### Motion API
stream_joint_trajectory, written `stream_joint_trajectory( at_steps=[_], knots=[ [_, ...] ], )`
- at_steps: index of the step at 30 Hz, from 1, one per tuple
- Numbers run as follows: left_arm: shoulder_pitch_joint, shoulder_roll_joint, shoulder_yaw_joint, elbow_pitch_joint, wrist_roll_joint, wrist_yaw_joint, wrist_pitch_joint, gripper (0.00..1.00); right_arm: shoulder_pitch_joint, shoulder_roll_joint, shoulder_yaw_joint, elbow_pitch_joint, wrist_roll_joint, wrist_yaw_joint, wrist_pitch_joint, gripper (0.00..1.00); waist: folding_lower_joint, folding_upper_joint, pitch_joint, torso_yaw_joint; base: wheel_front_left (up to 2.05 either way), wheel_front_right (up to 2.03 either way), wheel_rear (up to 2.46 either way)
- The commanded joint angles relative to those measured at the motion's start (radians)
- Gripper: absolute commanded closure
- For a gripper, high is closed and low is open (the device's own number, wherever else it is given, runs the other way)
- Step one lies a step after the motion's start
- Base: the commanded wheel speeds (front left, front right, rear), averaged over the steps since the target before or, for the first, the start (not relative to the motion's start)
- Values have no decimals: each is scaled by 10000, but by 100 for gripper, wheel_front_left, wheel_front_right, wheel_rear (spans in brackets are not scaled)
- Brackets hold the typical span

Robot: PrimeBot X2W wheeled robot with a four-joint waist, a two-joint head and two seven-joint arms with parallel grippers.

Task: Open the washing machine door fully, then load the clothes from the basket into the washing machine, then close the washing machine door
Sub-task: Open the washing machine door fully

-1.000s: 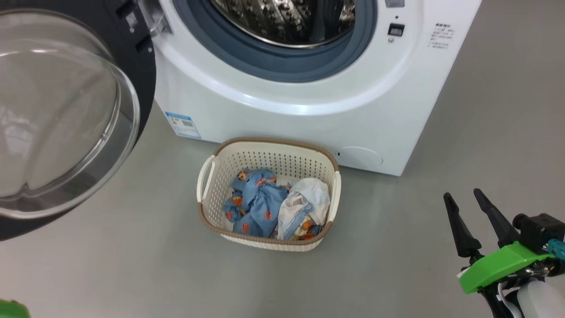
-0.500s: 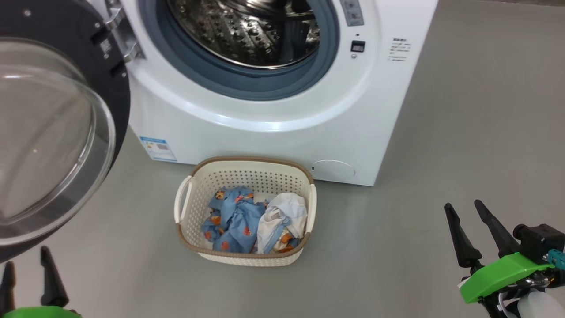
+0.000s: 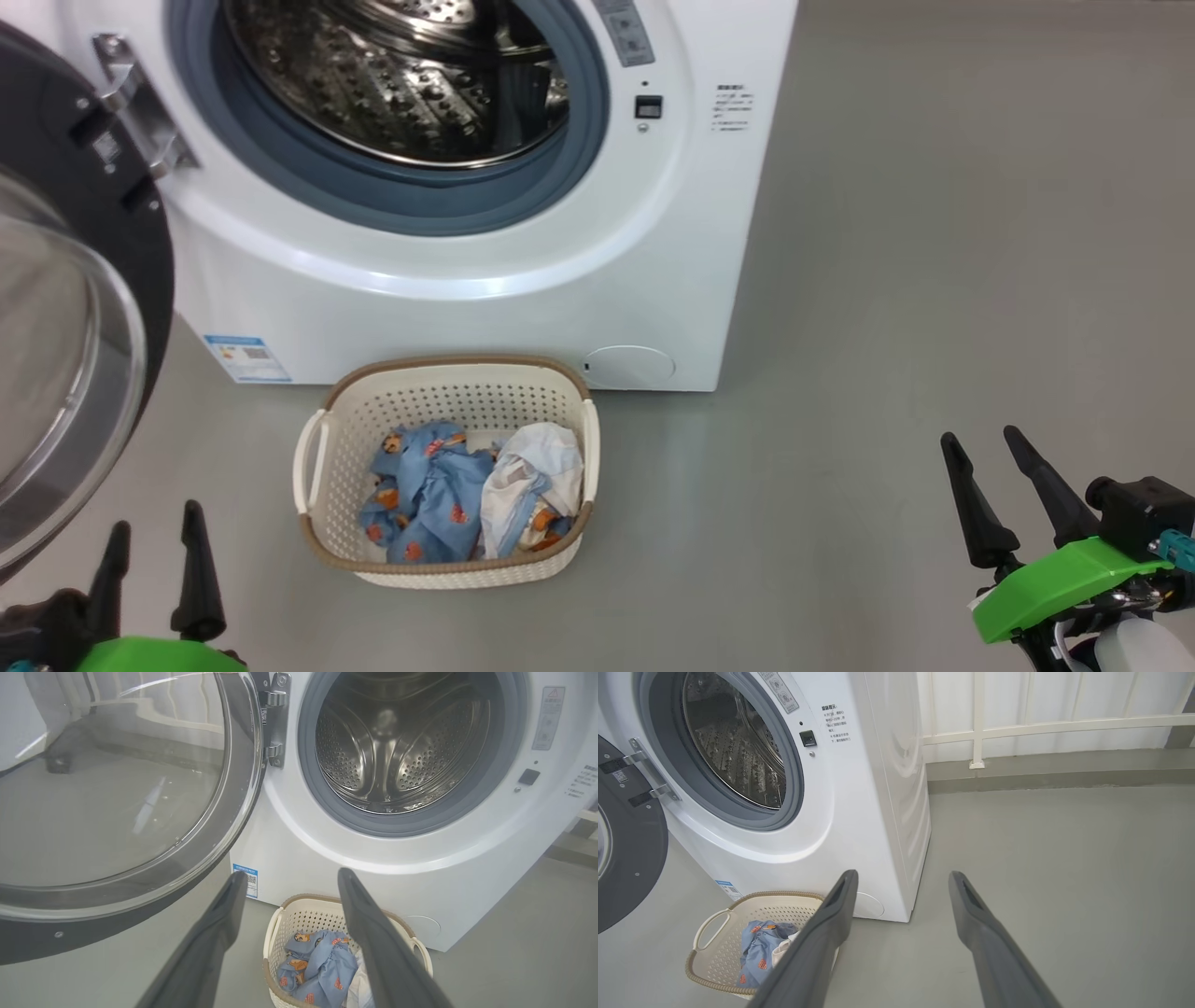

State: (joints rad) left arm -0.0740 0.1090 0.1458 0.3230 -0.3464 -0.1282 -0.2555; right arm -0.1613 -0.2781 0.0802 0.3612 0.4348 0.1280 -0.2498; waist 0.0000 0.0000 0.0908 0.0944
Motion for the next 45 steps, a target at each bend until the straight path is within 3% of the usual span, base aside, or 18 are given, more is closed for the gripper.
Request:
stream_joint_trajectory(
  at_steps=[1, 8, 21, 45],
  knots=[
    [-17, 338, 173, -281, -182, -24, -63, 0, 93, -153, 159, -230, 69, 27, -120, 0, 0, 0, -52, -256, 0, 0, 0],
    [0, 436, -556, -326, -601, -25, -63, 0, 110, -157, 39, -267, 83, 27, -120, 0, 0, 0, -114, -613, 0, 0, 0],
    [90, 474, -992, -456, -817, -25, -63, 0, 208, -80, -95, -337, 47, 27, -120, 0, 0, 0, -122, -1037, 0, 0, 0],
    [-76, 748, -1422, -623, -1063, -25, -63, 0, 46, 25, -226, -361, -14, 27, -120, 0, 0, 0, 109, -1031, 0, 0, 0]
  ],
)
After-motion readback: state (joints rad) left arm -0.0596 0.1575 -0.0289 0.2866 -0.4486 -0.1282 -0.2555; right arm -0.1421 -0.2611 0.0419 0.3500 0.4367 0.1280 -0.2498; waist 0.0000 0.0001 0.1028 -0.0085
